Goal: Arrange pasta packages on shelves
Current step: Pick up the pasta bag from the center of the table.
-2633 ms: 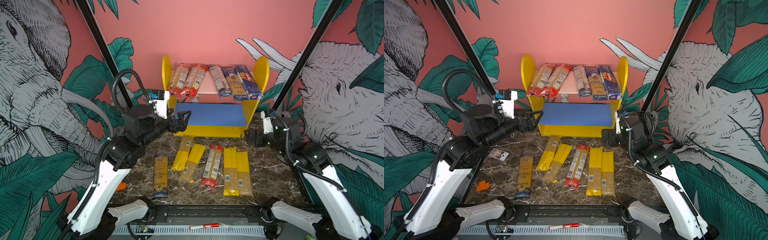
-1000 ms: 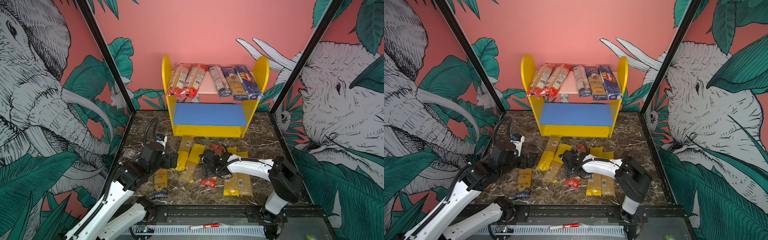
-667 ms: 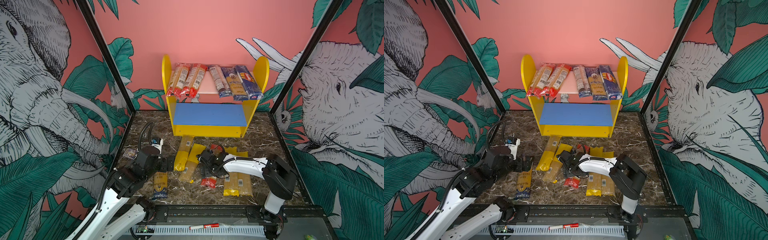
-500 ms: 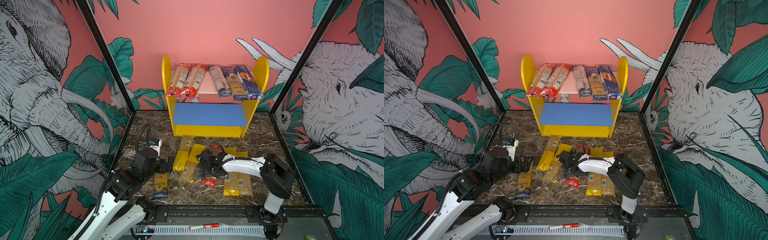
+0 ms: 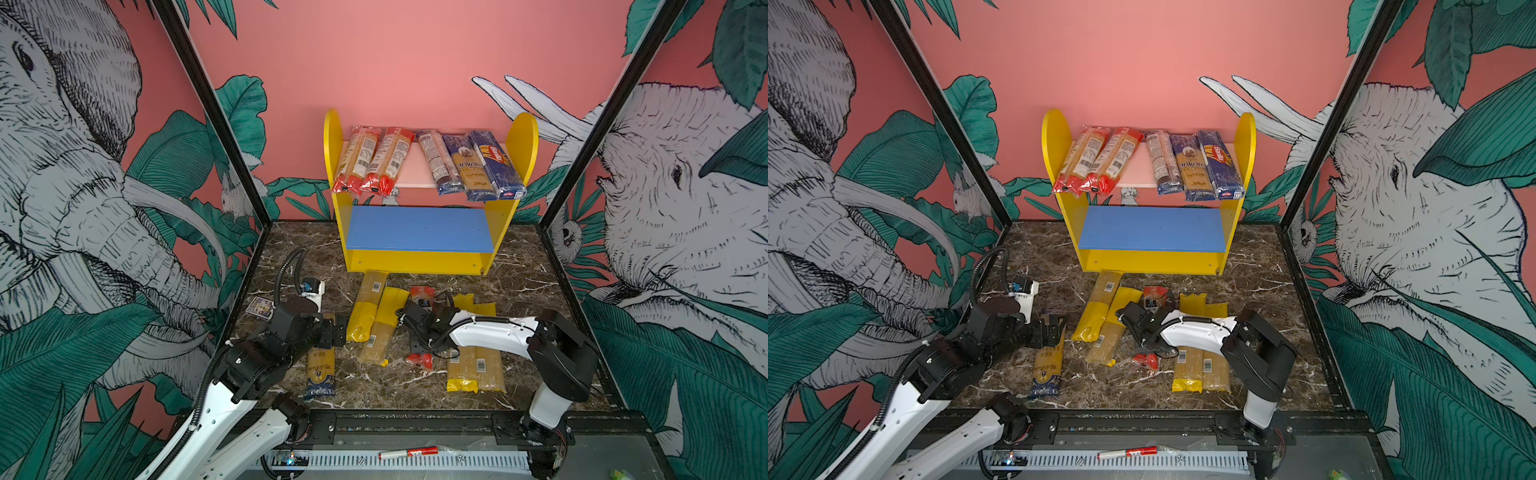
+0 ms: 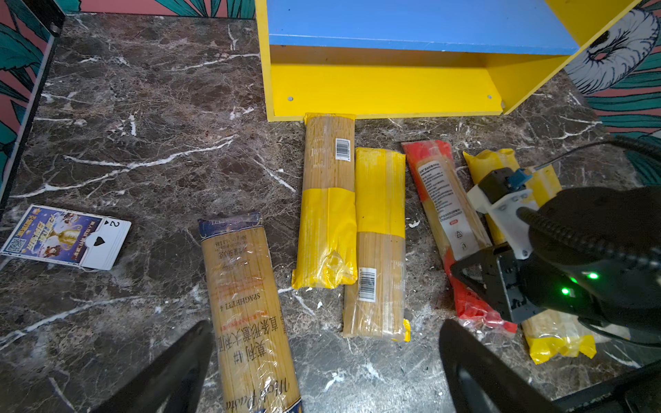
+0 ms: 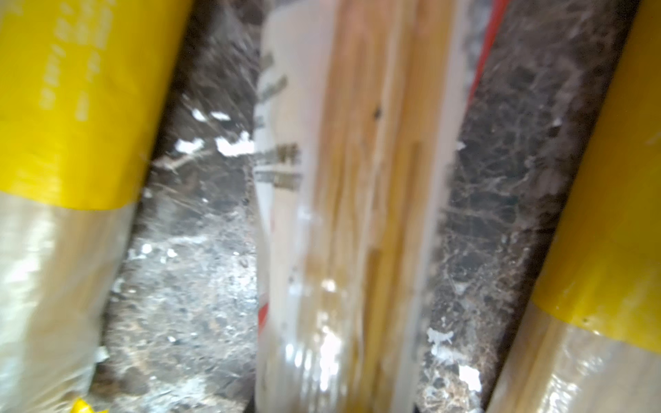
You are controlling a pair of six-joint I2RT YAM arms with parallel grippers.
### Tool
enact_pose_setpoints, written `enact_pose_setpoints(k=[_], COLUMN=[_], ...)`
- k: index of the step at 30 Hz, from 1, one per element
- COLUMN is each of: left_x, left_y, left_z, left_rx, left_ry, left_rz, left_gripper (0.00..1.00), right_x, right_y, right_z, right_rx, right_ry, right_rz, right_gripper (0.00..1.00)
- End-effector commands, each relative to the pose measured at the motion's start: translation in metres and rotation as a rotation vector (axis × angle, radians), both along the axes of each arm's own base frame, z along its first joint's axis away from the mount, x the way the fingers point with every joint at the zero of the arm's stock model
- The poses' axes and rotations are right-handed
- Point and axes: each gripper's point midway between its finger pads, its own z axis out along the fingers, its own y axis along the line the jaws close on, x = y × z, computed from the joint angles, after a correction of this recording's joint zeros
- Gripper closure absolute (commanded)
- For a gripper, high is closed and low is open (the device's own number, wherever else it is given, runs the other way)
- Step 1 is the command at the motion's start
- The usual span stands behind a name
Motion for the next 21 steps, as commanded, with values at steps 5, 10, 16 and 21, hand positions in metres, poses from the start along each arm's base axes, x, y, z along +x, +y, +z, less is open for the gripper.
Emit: enact_pose_setpoints(k=[5, 10, 16, 21], left_x=[0.002, 0.005, 0.01, 0.015], left_y=[-0.003, -0.004, -0.005, -0.007], left_z=[-0.001, 0.005, 0.015, 0.022], left_rx=[-0.014, -0.013, -0.013, -0.006], left_ry=[0.012, 0.005, -0.012, -0.022], left_rz=[0.009, 0.013, 0.017, 0.022], left_gripper=[0.01, 0.01, 0.01, 0.01], right_x=[-0.03, -0.028, -0.028, -0.035], right_y=[-0.013, -0.014, -0.02, -0.023], right_z=[-0.013, 0.032, 0.087, 0.13], right_rx=[0.001, 0.08, 0.168, 0.261], right_ry=[0.092, 0.002, -0.109, -0.18], right_rz=[0.072, 0.123, 0.172, 0.227], right_gripper=[1.0, 1.0, 1.0, 1.0])
